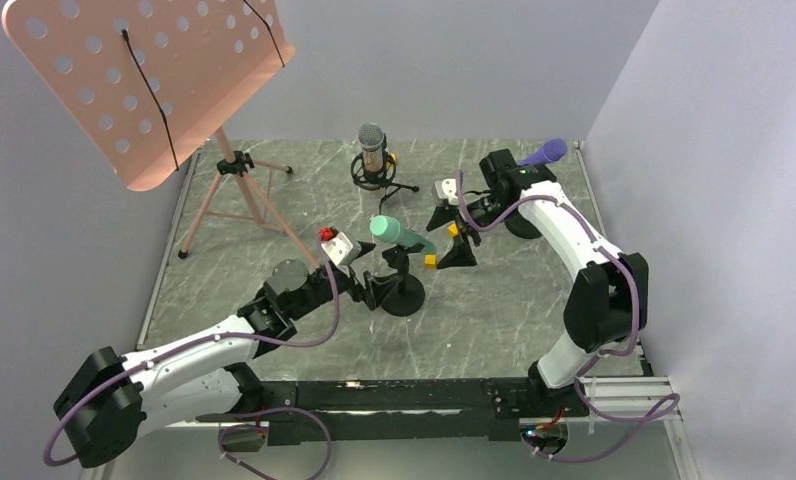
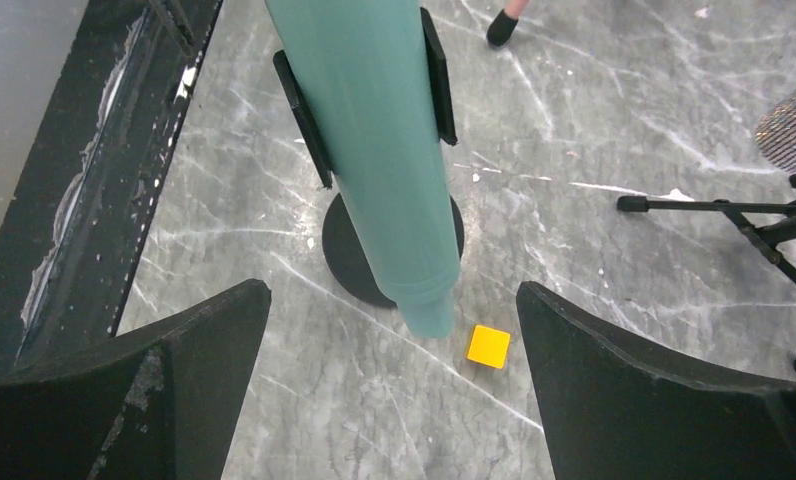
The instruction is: Attach the microphones to the stand
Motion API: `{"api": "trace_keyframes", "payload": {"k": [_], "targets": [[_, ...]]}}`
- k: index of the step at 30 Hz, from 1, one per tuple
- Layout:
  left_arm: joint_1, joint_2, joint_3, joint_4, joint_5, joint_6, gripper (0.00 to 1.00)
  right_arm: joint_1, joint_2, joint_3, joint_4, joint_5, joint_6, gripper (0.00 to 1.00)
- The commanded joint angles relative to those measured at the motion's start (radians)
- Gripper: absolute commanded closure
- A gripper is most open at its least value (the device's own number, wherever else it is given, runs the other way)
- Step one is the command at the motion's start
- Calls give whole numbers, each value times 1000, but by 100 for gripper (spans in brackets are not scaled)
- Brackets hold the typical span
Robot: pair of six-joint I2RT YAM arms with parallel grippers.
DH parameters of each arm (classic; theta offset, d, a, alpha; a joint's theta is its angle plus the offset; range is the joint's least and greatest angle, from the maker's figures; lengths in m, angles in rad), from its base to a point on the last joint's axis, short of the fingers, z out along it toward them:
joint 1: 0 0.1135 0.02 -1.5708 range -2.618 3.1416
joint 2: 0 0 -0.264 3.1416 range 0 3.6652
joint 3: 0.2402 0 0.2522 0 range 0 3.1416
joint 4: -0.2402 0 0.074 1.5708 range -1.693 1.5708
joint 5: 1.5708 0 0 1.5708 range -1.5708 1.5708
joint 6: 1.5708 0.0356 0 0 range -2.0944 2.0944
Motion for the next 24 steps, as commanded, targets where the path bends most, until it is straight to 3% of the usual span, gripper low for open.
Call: {"api": "trace_keyframes", "payload": {"k": [1,4,12,15,20,24], "targets": [[-1,-90,24,-107,15,40,1,-7,-52,-21,34,-158,-4,0],[-1,-188,19,-218,-13,44,1,25,-43,-23,39,-198,-30,0],[-1,-368,-26,-389,-55,-6,1,127,-43,1,223,-166,199,4],[-1,-401,-44,-414,-71,-28,1,154,-30,11,234,-154,226,14],[-1,-440,-54,-436,-81,-33,1,150,17,68,131,-131,175,40],[-1,-437,-49,-449,-79,-29,1,149,13,67,128,-139,162,54]]}}
